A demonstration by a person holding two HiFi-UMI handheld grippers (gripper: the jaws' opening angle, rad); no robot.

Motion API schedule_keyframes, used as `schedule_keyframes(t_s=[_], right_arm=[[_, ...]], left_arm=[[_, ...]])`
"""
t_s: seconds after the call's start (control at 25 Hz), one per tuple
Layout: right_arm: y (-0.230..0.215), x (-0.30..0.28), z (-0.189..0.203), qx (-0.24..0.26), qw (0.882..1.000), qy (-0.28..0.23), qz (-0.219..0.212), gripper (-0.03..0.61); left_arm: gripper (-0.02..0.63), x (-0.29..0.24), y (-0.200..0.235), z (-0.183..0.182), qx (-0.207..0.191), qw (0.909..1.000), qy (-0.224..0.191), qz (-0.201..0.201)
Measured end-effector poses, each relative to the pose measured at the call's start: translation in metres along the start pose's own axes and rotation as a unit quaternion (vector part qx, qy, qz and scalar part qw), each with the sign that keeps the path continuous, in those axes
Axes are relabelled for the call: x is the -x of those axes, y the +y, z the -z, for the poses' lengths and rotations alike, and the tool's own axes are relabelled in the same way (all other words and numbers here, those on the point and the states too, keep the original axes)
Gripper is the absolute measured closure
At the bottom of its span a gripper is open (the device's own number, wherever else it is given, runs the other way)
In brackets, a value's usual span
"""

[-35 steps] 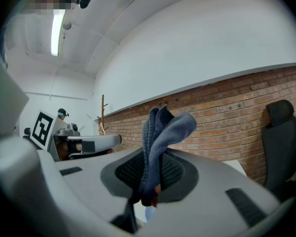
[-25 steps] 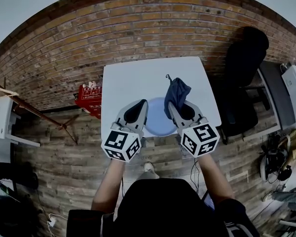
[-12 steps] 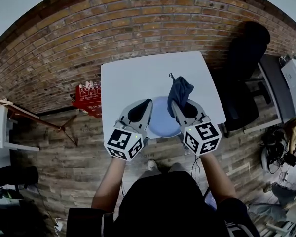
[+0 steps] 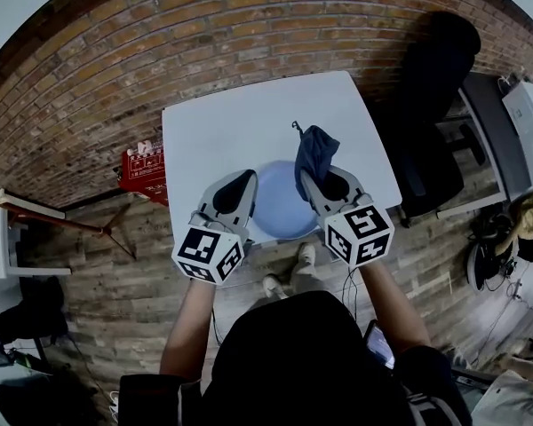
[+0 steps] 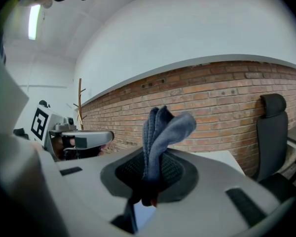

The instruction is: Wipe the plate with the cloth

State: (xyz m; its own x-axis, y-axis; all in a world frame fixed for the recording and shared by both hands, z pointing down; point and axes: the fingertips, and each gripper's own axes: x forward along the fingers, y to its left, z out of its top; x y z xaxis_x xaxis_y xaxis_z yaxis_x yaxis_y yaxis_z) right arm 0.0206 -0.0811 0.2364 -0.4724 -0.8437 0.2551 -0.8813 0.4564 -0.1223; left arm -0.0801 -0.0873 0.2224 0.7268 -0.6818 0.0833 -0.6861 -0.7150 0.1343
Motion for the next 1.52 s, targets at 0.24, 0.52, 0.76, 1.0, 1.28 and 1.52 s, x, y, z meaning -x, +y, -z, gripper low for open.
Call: schedule_keyframes(t_s=[0.24,0.52,0.76,1.0,1.28,1.52], right_arm=[[-0.022,-0.012,0.012,-0.007,1.000,0.025,-0.007,0.518],[-0.034,-0.026,0.037,-0.018,0.998,0.059,-0.018,0.518],[-0.041,-0.039,0.063,-0.034,0.995,0.089,-0.031,0.518],[-0.041,-0.051,0.090,-0.046,0.991,0.116,-0.045,0.518],[-0.051,-0.061,0.113,-0.056,0.988,0.133,-0.048,0.518],[-0.050,-0.074,0.137,-0.062,0.985,0.151,-0.061,0.518]], left_arm=[[0.595,-0.019,-0.005,0.021,0.004,0.9997,0.024,0.007],[0.595,-0.037,0.005,0.061,0.024,0.9977,0.063,-0.004],[0.595,-0.043,0.020,0.090,0.060,0.9946,0.084,-0.010],[0.595,-0.044,0.031,0.122,0.102,0.9890,0.106,-0.014],[0.595,-0.052,0.038,0.155,0.124,0.9845,0.122,-0.018],[0.595,-0.058,0.046,0.185,0.142,0.9802,0.136,-0.025]])
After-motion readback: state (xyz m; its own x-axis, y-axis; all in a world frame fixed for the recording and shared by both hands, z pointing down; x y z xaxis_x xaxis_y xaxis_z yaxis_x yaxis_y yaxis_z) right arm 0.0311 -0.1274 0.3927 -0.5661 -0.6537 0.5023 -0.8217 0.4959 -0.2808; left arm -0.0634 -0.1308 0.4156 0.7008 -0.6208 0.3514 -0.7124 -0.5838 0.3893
